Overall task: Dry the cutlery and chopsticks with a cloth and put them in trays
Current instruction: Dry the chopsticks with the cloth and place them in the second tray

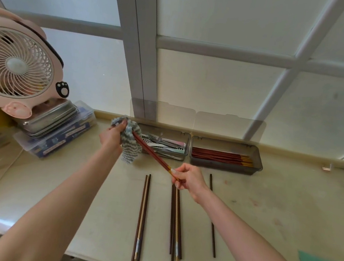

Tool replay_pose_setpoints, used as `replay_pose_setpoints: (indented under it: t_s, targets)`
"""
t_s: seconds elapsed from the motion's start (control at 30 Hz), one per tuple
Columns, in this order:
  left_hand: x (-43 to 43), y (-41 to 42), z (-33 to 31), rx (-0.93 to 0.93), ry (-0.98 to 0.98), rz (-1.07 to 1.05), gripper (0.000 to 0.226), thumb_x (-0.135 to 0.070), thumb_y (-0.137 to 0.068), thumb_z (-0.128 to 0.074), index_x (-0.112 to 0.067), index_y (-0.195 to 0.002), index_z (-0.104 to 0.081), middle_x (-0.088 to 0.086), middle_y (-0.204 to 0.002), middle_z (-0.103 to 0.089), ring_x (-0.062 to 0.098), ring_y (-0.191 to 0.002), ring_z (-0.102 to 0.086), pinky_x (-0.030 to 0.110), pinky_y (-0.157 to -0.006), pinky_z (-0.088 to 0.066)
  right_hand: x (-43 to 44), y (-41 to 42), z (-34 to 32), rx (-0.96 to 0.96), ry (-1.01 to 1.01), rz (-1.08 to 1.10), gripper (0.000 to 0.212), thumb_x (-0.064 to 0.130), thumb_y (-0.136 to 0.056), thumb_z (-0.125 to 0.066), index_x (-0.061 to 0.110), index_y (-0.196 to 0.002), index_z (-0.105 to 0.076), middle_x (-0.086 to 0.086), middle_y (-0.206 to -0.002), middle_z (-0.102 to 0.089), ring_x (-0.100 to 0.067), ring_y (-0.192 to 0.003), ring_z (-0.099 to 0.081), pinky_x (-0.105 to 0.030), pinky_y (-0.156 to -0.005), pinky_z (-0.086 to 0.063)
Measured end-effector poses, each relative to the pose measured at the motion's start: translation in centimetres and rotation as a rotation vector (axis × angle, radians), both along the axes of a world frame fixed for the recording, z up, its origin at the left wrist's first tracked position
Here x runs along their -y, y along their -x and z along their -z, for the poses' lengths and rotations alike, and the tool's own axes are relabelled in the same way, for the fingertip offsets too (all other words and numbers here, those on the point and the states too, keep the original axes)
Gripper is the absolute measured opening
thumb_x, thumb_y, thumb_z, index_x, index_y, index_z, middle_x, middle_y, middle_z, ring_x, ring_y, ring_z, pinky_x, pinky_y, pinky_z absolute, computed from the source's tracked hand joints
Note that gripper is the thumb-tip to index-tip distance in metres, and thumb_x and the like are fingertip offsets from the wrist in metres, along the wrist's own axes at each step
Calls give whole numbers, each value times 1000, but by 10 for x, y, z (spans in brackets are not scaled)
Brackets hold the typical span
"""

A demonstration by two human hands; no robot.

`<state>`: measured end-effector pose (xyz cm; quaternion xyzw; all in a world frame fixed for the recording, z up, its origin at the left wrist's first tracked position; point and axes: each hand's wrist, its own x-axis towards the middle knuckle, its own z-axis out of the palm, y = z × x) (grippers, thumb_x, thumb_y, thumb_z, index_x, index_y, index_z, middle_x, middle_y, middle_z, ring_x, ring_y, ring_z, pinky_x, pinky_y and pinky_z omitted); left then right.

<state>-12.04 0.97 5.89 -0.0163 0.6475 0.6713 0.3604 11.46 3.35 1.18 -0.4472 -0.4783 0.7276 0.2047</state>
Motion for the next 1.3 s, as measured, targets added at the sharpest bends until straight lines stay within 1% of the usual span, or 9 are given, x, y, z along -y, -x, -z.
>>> replay_pose_setpoints:
  t_s: [0.13, 0.33, 0.4, 0.53, 0.7, 0.87, 1.0, 1.1, 1.3]
  targets:
    - [3, -25, 8, -18, -18, 89, 38, -22, -82, -69, 1, -111, -59, 11, -101, -65, 26, -95, -63, 35, -79, -51, -1, 7, -2, 12, 9, 85, 19, -8, -86, -59, 4, -72, -52, -16, -58, -60, -15, -39, -47, -20, -35, -30]
    - [23, -90, 39, 84, 0, 343, 13, -19, -88, -62, -6, -87, -62, 10, -86, -67, 23, -80, -64, 29, -63, -49, -3, 37, -11, 77, -97, 87, 12, -3, -88, -59, 2, -78, -57, -14, -65, -63, -13, -45, -55, -19, -40, -40]
    - [25, -87, 41, 76, 4, 364, 14, -18, -89, -60, -5, -87, -62, 11, -87, -67, 24, -81, -64, 30, -66, -50, -6, 34, -11, -30, -43, 18, 4, -2, -90, -57, -5, -92, -59, -17, -75, -66, -16, -57, -64, -21, -52, -52]
    - [21, -75, 32, 117, -49, 305, 13, -12, -92, -54, -3, -87, -60, 13, -86, -65, 23, -76, -63, 30, -66, -50, -5, 28, -9, -313, 119, -54, 28, -9, -90, -49, -7, -118, -55, -17, -93, -71, -23, -83, -71, -26, -73, -58]
    - [23, -92, 33, 155, -83, 395, 18, -12, -93, -51, 2, -100, -60, 13, -86, -66, 22, -76, -64, 31, -67, -53, -4, 29, -8, -187, -27, 113, 9, -7, -85, -59, -1, -90, -56, -11, -68, -70, -19, -56, -68, -26, -55, -57]
    - [27, -101, 41, -118, 57, 518, 25, -11, -88, -61, 3, -108, -61, 12, -91, -69, 21, -78, -66, 28, -64, -54, -6, 18, 9, 184, -283, 47, 23, 10, -78, -74, 11, -83, -52, -7, -77, -62, -10, -57, -55, -22, -48, -40]
    - [18, -110, 37, -517, 259, 750, 25, -16, -83, -67, -4, -106, -64, 5, -99, -68, 20, -90, -64, 32, -84, -53, -13, 10, 1, -15, -232, 102, 31, 25, -86, -66, 17, -114, -56, -1, -94, -60, -4, -72, -55, -14, -58, -39]
    - [12, -129, 33, -740, 333, 940, 23, -16, -79, -71, -4, -99, -65, -1, -86, -63, 13, -81, -59, 20, -73, -47, -27, 6, -12, -40, -214, 148, 23, 23, -97, -52, 13, -115, -62, 2, -81, -66, -2, -52, -51, -10, -47, -37]
    - [0, -134, 31, -501, 215, 865, 28, -10, -78, -72, -4, -103, -64, 5, -92, -68, 18, -86, -65, 30, -79, -54, -72, -24, -27, -41, -258, 427, 17, 14, -98, -49, 6, -92, -63, -3, -68, -67, -1, -46, -52, -14, -43, -36]
